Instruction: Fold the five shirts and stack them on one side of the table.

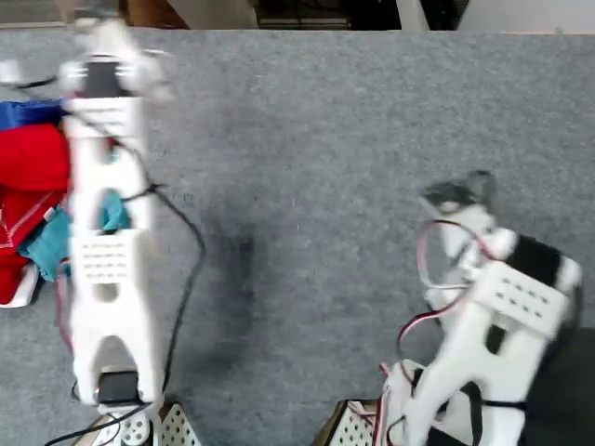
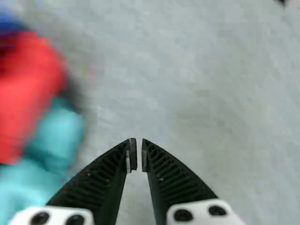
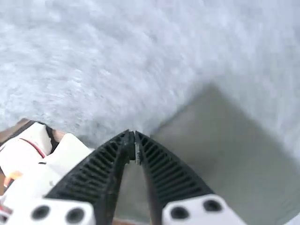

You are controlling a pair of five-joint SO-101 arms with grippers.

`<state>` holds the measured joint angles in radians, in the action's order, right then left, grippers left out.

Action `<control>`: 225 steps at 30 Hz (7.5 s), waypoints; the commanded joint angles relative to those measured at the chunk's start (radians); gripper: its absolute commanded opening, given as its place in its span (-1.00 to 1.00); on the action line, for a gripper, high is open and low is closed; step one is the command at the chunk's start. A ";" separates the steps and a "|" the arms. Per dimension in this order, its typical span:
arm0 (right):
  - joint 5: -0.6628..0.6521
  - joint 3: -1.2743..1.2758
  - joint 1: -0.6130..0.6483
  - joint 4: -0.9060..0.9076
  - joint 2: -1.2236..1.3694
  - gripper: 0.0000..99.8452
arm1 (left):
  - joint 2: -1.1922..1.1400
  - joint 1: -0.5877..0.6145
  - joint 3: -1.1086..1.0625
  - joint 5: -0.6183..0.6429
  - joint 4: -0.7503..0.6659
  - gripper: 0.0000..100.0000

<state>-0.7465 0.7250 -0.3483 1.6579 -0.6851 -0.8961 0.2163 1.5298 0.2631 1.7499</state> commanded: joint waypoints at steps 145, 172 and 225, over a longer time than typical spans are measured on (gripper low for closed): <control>0.236 -0.358 0.315 -0.094 0.591 -0.98 | 1.256 -0.404 -1.135 -0.423 0.000 -0.96; 0.236 -0.364 0.317 -0.239 0.601 -0.98 | 1.277 -0.959 -1.244 -0.276 -0.077 -0.93; 0.489 -1.452 0.608 -0.456 1.566 -0.95 | 1.471 0.279 -1.981 -0.221 -0.489 -0.37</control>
<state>-0.3506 -0.6713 0.3330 1.3449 0.8692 0.5570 0.5370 -0.4542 0.0499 1.2774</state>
